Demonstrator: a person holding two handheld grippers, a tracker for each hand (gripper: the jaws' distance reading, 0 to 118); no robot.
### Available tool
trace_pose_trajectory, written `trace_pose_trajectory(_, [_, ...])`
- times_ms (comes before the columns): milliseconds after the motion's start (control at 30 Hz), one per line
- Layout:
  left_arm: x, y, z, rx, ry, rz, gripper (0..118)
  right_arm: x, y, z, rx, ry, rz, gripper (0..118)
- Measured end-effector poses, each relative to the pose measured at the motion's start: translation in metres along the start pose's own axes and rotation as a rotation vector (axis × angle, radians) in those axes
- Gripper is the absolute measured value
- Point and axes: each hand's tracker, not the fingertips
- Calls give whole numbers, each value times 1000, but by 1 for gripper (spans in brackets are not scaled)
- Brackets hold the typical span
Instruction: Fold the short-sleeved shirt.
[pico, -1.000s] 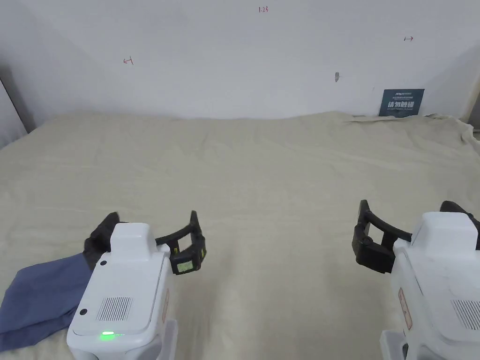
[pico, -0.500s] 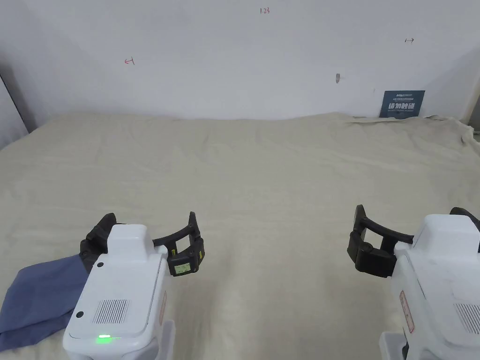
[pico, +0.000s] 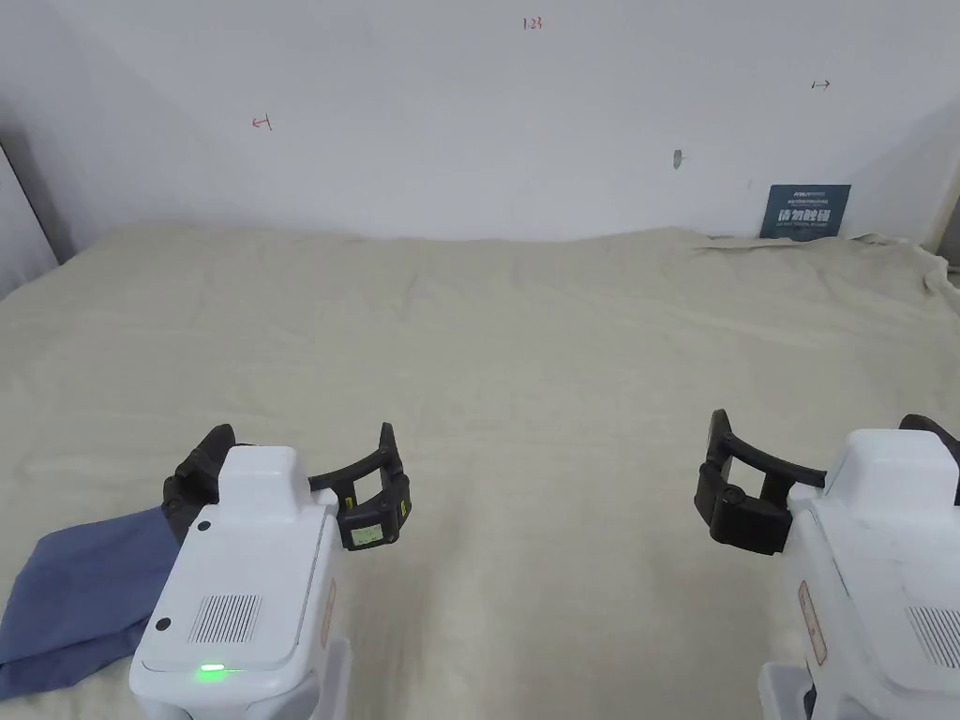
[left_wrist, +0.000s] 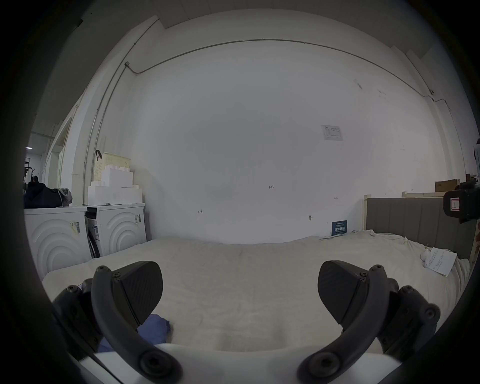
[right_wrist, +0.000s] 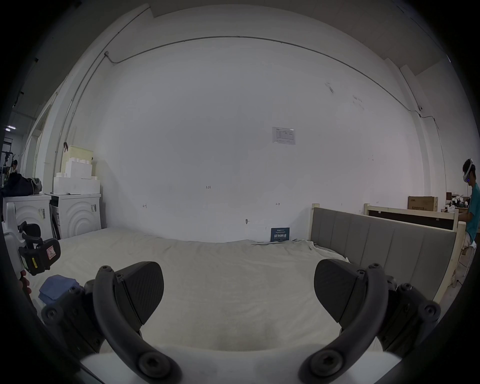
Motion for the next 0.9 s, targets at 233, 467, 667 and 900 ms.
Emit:
trace_pose_trajectory(233, [-1, -1, -1, 1, -1, 3, 118, 1, -1, 0, 0, -6, -6, 115])
trace_pose_trajectory(467, [-1, -1, 0, 1, 3, -2, 118, 0, -1, 1, 7, -8, -2, 115])
trace_pose_trajectory(667, [-4, -2, 0, 2, 9, 9, 118, 0, 0, 2, 9, -3, -4, 115])
trace_pose_trajectory(900, [-4, -3, 0, -5, 11, 10, 118, 0, 0, 2, 12, -4, -7, 115])
